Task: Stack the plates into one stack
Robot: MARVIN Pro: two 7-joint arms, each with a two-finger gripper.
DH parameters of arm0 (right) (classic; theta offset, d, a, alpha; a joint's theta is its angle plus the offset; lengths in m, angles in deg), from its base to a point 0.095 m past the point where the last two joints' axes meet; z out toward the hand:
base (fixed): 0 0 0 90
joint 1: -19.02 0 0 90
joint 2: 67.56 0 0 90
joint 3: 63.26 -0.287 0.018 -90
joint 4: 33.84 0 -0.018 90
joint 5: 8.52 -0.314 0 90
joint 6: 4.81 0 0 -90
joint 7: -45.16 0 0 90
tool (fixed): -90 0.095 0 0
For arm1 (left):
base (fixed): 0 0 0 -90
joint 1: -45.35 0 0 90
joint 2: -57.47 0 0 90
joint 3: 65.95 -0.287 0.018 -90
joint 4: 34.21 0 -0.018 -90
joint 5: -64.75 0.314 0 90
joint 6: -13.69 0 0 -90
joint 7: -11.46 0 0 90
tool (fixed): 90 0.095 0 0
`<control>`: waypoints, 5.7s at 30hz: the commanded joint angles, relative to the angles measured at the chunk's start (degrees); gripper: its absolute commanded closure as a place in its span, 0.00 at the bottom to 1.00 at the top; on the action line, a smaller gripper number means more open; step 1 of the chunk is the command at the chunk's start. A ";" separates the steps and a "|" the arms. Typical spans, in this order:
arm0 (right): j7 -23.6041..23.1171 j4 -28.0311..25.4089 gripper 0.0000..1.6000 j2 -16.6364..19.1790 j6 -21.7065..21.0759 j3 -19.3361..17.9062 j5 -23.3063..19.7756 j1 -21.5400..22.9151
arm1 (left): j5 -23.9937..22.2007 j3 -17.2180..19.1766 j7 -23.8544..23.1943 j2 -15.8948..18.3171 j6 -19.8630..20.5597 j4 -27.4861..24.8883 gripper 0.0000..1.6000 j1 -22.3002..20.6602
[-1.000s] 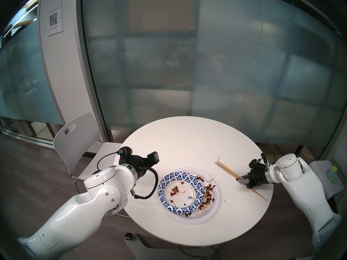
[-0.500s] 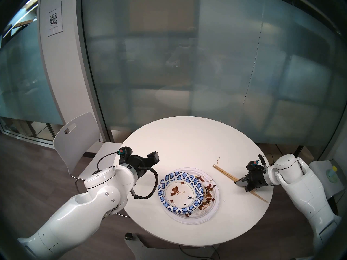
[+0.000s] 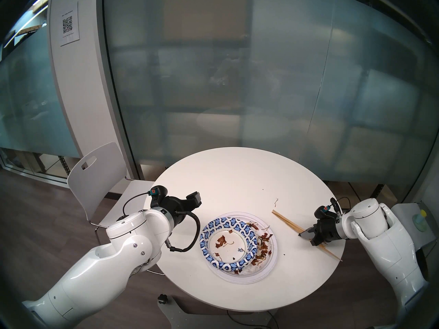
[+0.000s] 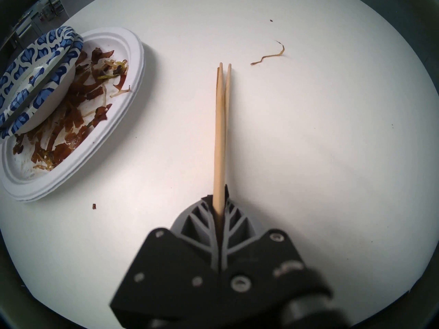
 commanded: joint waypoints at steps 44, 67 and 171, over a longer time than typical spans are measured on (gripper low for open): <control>25.38 -32.96 1.00 -32.90 -7.45 -12.64 -19.97 -21.59 | 0.02 0.21 -0.01 -0.13 -0.15 -1.03 0.00 -0.38; 36.09 -27.31 1.00 -43.73 -4.53 -6.68 -21.67 -19.77 | 0.01 0.22 0.08 -0.13 -0.15 -1.10 0.00 -0.36; 44.50 -16.20 0.56 -30.47 -10.59 4.26 -23.16 -5.76 | 0.00 0.22 0.11 -0.12 -0.15 -1.12 0.00 -0.36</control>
